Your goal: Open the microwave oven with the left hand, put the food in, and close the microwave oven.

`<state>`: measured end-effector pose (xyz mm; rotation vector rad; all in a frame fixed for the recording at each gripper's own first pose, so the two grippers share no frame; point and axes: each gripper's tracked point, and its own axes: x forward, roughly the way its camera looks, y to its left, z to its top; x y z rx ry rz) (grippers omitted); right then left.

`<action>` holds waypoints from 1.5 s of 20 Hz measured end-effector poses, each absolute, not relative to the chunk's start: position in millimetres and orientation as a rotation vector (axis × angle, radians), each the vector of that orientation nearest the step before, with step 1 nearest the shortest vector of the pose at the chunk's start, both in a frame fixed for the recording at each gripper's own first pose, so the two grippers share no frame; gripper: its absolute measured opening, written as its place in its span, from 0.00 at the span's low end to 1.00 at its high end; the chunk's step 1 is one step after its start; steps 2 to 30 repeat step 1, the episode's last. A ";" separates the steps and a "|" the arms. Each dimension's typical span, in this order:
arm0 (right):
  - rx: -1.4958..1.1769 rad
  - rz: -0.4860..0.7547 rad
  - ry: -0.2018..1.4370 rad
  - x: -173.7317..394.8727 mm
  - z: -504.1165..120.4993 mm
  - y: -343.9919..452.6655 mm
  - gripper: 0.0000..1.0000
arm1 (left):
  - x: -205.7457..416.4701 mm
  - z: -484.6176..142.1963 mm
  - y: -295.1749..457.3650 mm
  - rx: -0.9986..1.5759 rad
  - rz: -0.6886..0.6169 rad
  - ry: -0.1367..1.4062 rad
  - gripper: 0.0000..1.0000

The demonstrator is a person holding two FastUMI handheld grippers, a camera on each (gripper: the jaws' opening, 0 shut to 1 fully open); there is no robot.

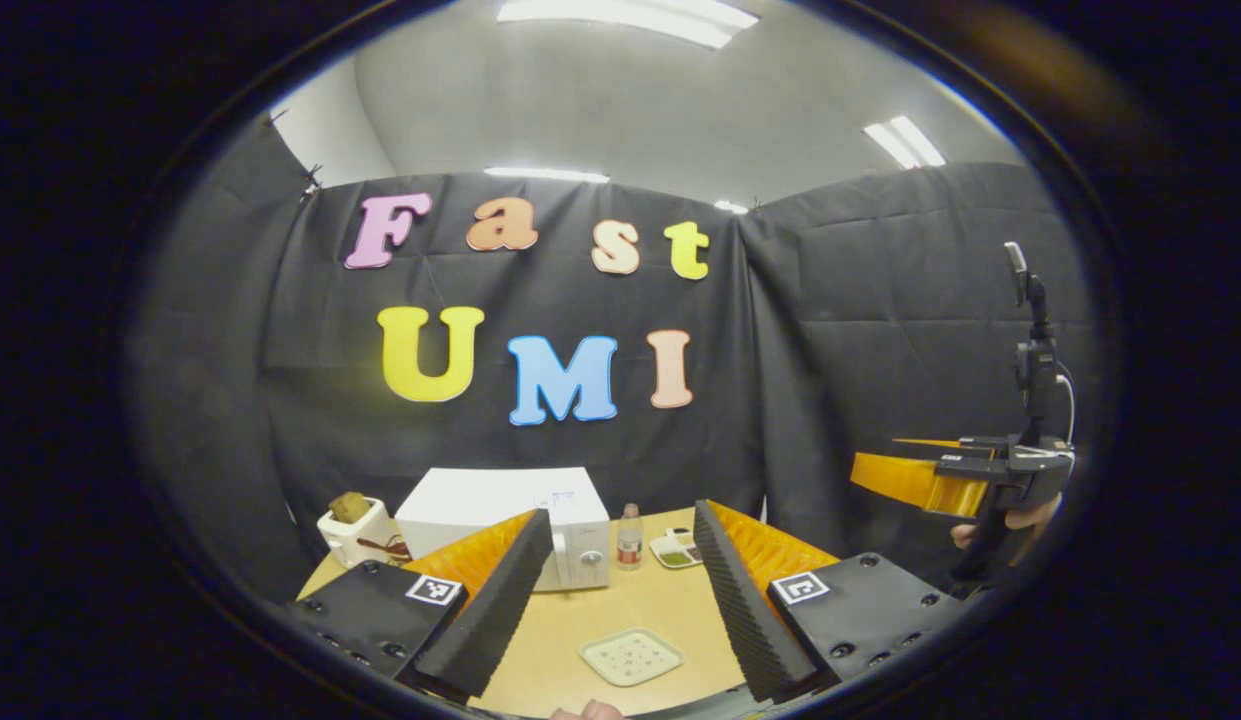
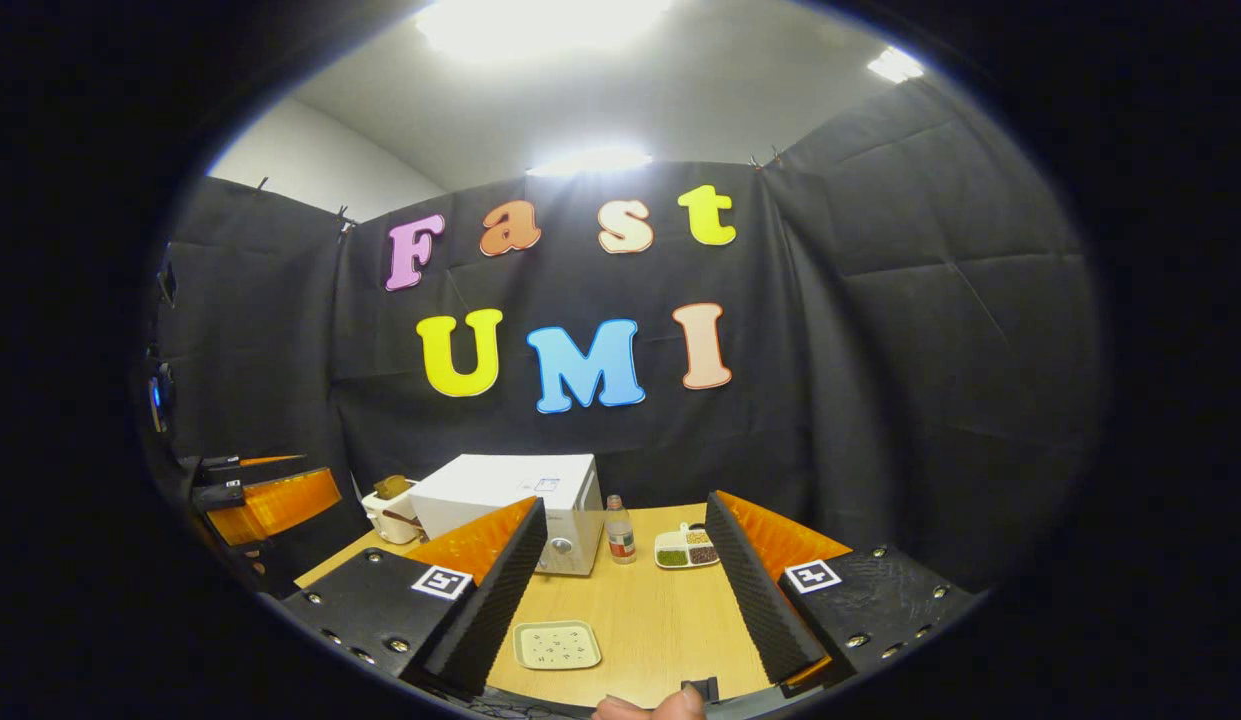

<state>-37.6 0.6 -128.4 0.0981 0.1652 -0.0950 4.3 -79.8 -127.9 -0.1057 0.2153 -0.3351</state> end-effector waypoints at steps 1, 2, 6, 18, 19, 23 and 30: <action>0.095 -0.098 0.170 -36.6 -129.1 -2.0 0.98 | 4.2 -127.0 -77.4 -0.102 -0.329 0.210 0.94; 0.095 -0.098 0.170 -36.6 -129.1 -2.0 0.98 | 4.2 -127.0 -77.4 -0.102 -0.329 0.210 0.94; 0.095 -0.098 0.170 -36.6 -129.1 -2.0 0.98 | 4.2 -127.0 -77.4 -0.102 -0.329 0.210 0.94; 0.095 -0.098 0.170 -36.6 -129.1 -2.0 0.98 | 4.2 -127.0 -77.4 -0.102 -0.329 0.210 0.94; 0.095 -0.098 0.170 -36.6 -129.1 -2.0 0.98 | 4.2 -127.0 -77.4 -0.102 -0.329 0.210 0.94; 0.095 -0.098 0.170 -36.6 -129.1 -2.0 0.98 | 4.2 -127.0 -77.4 -0.102 -0.329 0.210 0.94; 0.095 -0.098 0.170 -36.6 -129.1 -2.0 0.98 | 4.2 -127.0 -77.4 -0.102 -0.329 0.210 0.94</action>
